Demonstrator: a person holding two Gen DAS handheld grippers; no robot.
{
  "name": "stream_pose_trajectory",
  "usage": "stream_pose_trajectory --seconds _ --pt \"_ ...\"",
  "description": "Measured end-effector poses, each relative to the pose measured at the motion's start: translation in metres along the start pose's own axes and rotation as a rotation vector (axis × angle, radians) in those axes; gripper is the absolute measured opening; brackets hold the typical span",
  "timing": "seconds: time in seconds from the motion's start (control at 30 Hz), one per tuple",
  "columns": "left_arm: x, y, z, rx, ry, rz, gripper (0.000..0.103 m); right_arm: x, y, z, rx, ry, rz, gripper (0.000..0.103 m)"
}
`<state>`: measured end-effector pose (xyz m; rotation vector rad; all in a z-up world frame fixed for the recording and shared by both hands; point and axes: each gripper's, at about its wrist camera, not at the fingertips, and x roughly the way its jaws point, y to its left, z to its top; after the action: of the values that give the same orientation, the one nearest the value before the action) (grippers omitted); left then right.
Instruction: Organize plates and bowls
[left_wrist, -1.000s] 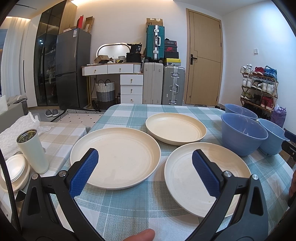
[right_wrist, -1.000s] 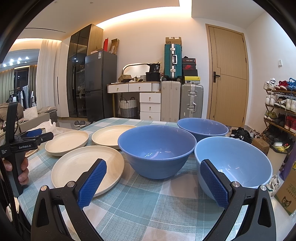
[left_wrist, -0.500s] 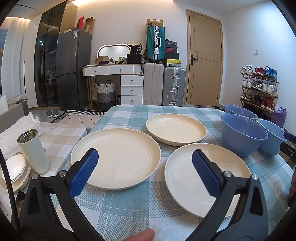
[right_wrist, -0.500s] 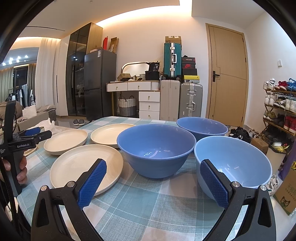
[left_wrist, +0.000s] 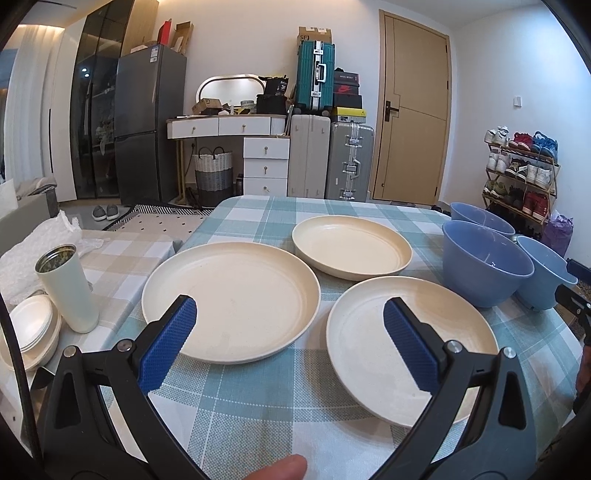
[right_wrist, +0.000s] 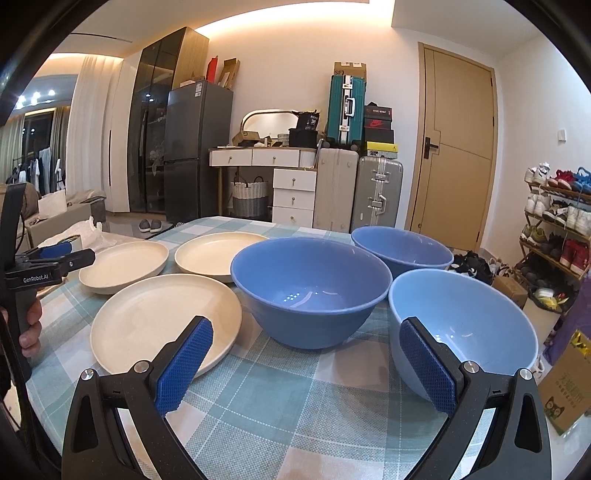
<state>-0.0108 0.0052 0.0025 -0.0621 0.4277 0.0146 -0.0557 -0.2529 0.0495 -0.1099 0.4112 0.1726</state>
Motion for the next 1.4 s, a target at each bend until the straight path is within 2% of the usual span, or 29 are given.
stream_pose_trajectory --seconds 0.2,0.4,0.67,1.07,1.4 --pt "-0.015 -0.002 0.008 -0.009 0.001 -0.017 0.101 -0.009 0.006 0.014 0.008 -0.005 0.03 0.103" --pt "-0.03 0.002 0.019 -0.022 0.014 0.01 0.101 -0.02 0.013 0.031 0.018 -0.013 0.065 0.103" --pt "-0.051 0.011 0.039 -0.028 0.024 0.059 0.101 -0.037 0.028 0.072 -0.009 -0.032 0.089 0.103" --pt "-0.077 0.04 0.066 -0.063 0.096 0.103 0.101 -0.014 0.054 0.122 0.033 0.087 0.147 0.103" --pt "-0.055 0.072 0.082 -0.154 0.155 0.103 0.101 0.008 0.083 0.147 0.025 0.123 0.182 0.103"
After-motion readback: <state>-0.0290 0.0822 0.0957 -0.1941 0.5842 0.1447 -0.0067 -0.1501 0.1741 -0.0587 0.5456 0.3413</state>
